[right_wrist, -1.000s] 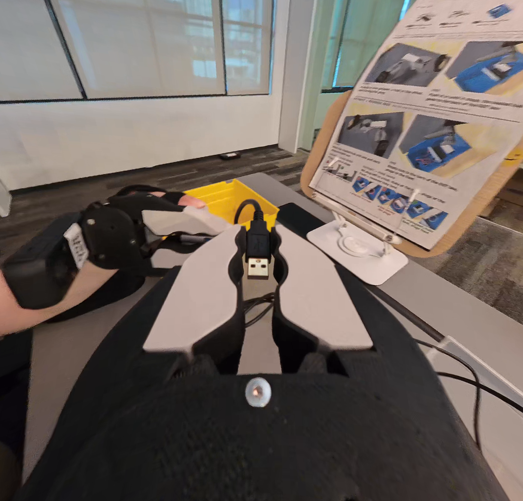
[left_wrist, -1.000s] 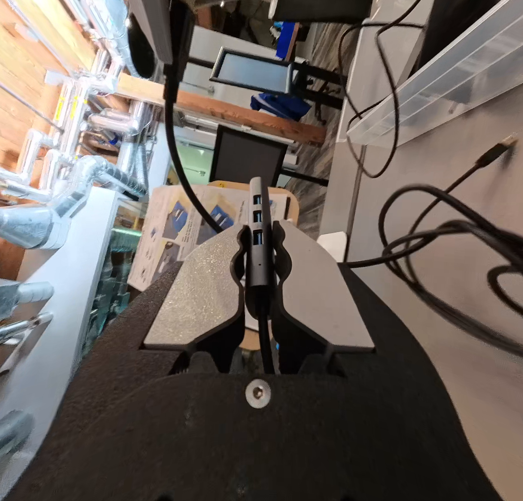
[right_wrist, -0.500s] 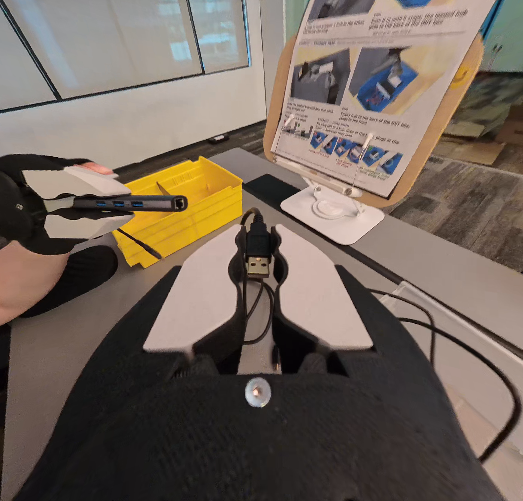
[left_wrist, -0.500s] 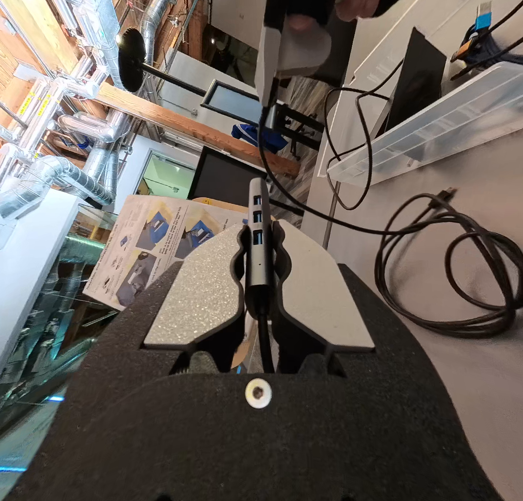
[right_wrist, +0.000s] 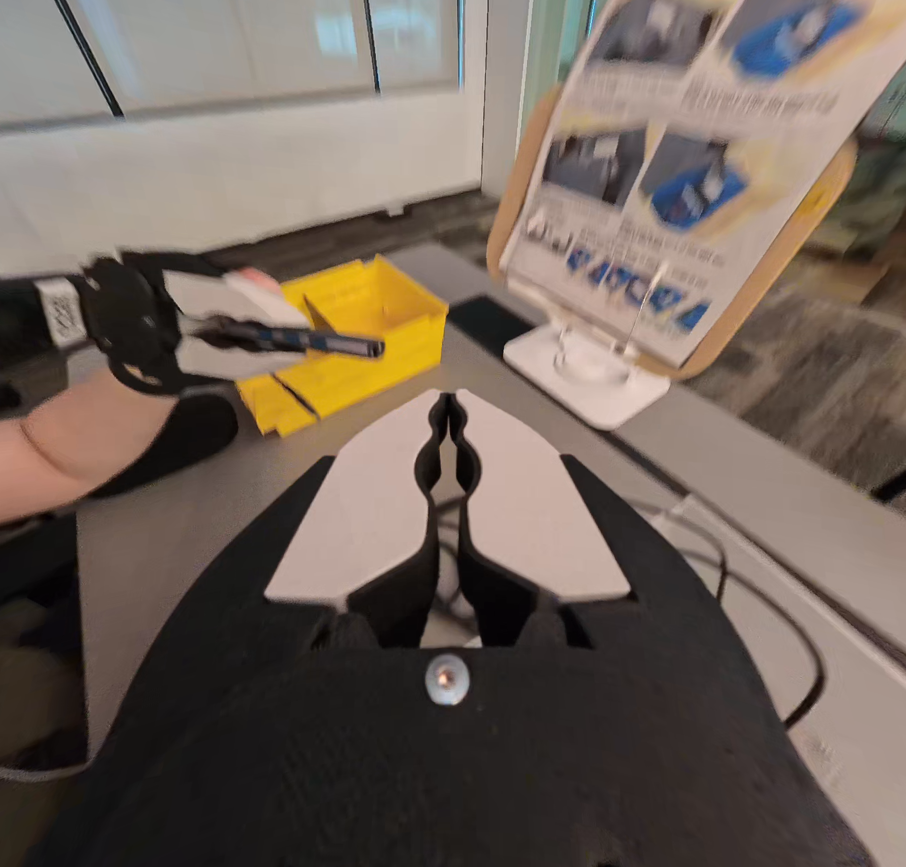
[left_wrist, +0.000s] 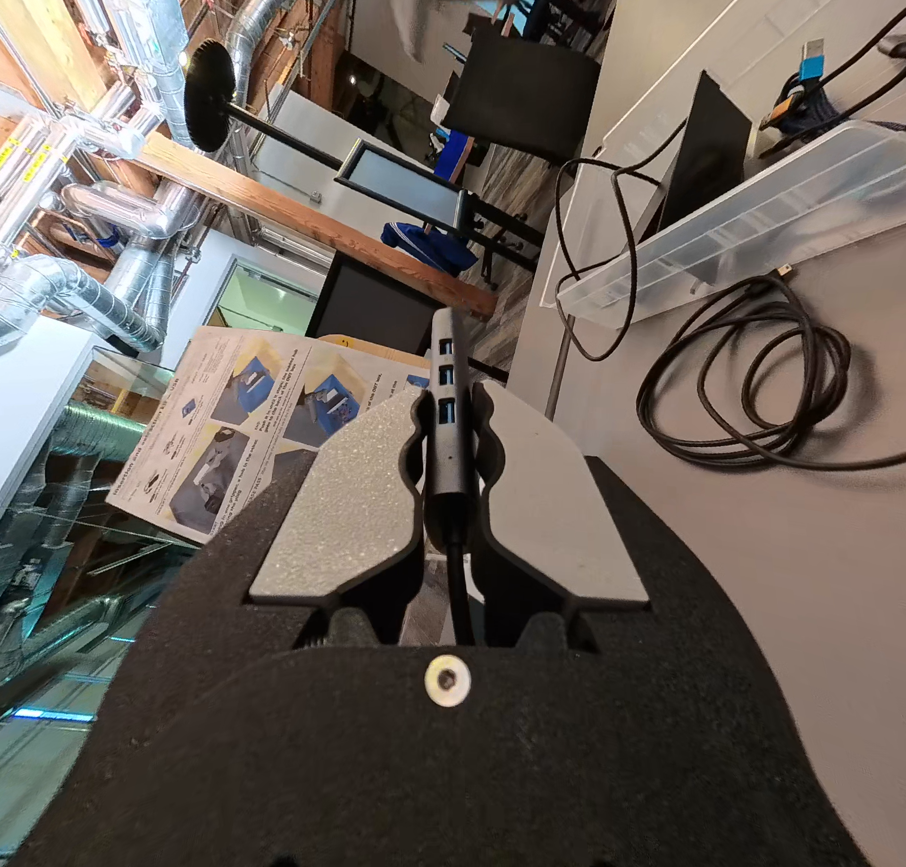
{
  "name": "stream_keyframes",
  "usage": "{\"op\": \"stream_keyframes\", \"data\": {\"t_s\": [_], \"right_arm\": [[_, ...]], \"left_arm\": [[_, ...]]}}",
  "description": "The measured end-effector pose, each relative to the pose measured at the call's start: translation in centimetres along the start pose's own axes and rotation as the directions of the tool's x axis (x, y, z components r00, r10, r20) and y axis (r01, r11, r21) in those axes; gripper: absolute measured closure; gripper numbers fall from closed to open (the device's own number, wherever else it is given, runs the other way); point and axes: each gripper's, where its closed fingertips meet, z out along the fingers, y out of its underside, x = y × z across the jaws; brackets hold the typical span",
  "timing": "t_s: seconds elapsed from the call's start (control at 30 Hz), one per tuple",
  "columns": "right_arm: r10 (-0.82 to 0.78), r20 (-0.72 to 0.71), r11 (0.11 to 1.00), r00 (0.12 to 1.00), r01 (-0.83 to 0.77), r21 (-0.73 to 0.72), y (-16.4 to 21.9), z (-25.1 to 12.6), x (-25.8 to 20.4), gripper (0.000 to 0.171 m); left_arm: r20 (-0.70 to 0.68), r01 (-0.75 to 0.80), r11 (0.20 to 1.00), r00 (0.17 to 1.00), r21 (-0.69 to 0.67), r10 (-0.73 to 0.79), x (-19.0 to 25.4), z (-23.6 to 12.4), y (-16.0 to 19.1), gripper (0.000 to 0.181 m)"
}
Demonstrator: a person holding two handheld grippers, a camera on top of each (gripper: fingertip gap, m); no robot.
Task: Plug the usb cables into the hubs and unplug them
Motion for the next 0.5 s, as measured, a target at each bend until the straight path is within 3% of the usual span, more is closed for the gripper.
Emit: {"op": "stream_keyframes", "data": {"t_s": [0.1,0.17,0.33,0.5], "right_arm": [[0.113,0.028,0.964,0.993,-0.103,-0.245,6.6,3.1,-0.6,0.171],[0.108,0.047,0.931,0.993,-0.085,-0.354,10.8,4.9,-2.2,0.171],[-0.010,0.088,0.863,0.996,0.053,-0.502,17.6,7.9,-5.9,0.166],[-0.308,0.127,0.693,0.943,0.314,-0.649,21.4,9.0,-6.5,0.140]], "left_arm": [[0.016,-0.016,1.000,1.000,-0.022,0.016,-0.5,-0.3,0.4,0.165],[0.028,-0.014,1.000,0.999,-0.028,0.015,-1.2,-0.7,0.6,0.165],[0.056,0.019,0.998,0.998,-0.052,-0.016,-3.1,-2.1,1.8,0.165],[0.086,0.058,0.998,0.995,-0.034,-0.055,-4.9,-3.7,2.0,0.165]]}}
